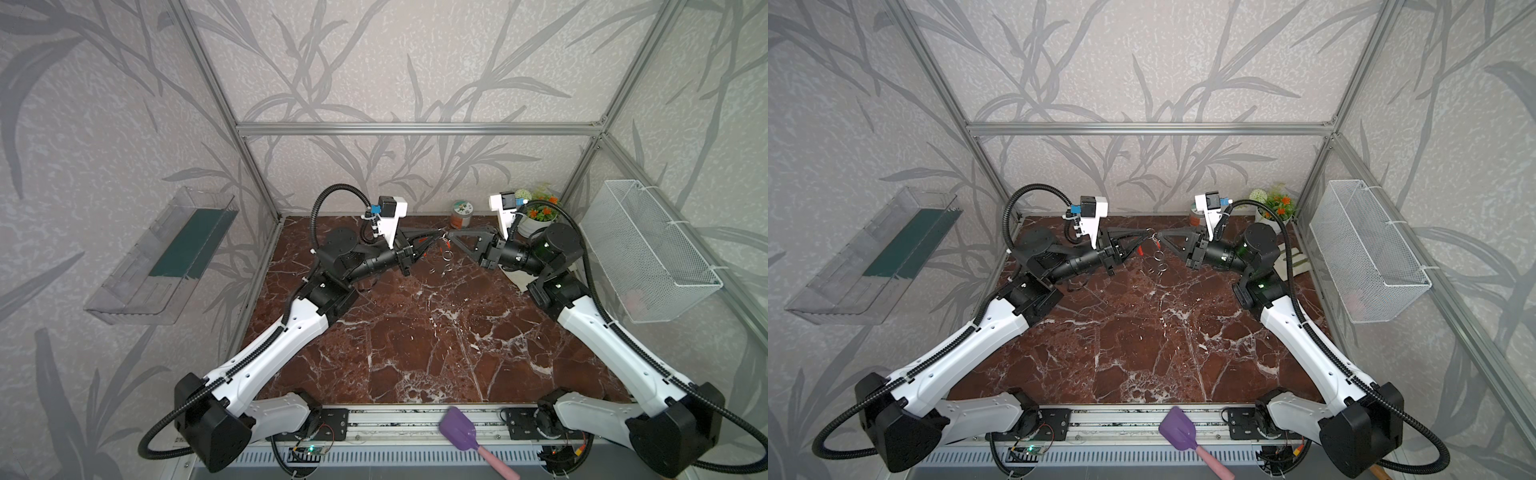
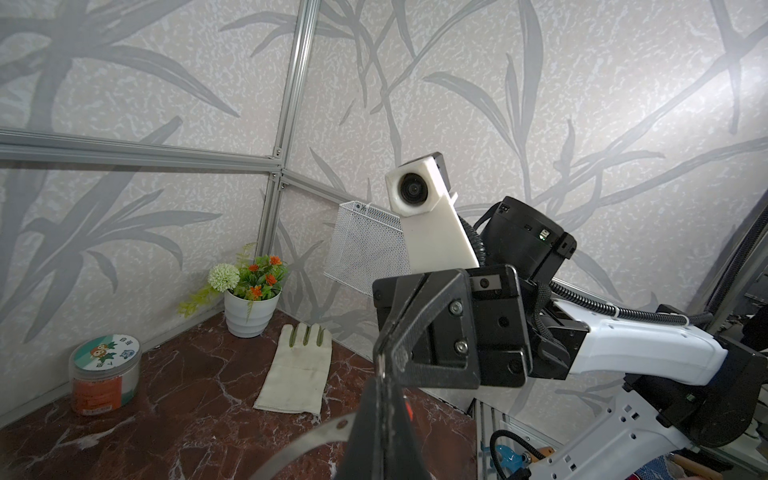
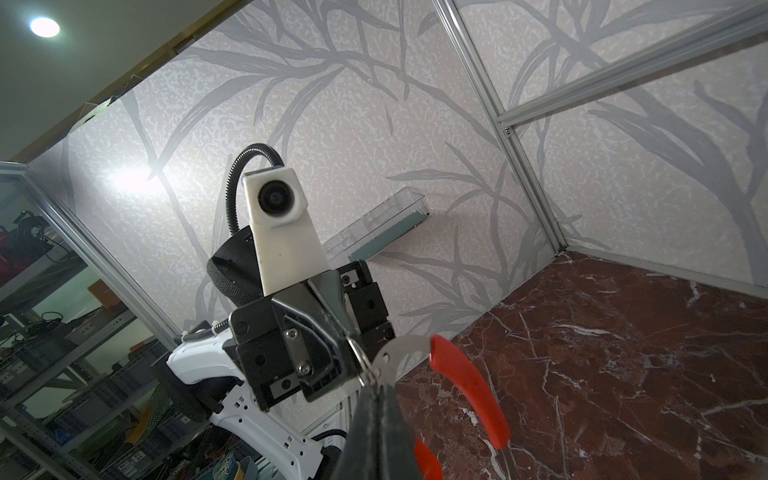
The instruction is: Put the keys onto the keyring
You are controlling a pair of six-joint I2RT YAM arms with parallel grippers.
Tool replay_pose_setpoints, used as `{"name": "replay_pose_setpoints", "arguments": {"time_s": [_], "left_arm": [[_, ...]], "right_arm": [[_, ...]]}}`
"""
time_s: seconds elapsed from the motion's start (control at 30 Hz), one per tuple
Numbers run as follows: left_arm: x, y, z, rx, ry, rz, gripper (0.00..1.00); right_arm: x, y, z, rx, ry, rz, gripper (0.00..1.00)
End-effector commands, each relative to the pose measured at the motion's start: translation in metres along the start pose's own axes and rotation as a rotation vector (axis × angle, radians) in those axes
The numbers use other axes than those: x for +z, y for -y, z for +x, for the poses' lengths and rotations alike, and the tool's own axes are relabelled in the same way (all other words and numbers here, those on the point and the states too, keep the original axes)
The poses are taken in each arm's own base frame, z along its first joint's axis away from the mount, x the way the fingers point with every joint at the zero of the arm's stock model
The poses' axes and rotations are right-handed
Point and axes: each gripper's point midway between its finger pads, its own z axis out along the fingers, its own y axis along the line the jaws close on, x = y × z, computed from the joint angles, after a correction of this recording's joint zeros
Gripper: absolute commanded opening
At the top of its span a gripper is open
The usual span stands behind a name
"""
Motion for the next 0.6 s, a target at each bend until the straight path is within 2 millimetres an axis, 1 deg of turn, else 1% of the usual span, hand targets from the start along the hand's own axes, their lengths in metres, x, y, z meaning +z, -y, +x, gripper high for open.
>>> {"name": "replay_pose_setpoints", "arguments": {"time_s": [0.0,0.2,0.57], "left_arm": [[0.0,0.012,-0.011,0.008,0.023,0.041,0.0],[0.001,0.015,-0.014,0.004,0.036,0.057,0.0],[0.004,0.021,-0.014,-0.013,0.041,0.091,0.0]], "right_arm": [[-0.002,-0.011,-0.002,-0.007,-0.016,-0.035,0.0],[0.0,-0.005,0.009,0.042,-0.04,-0.045,0.0],[0.005,0.0,0.02,0.095,-0.076,-0.067,0.0]]}}
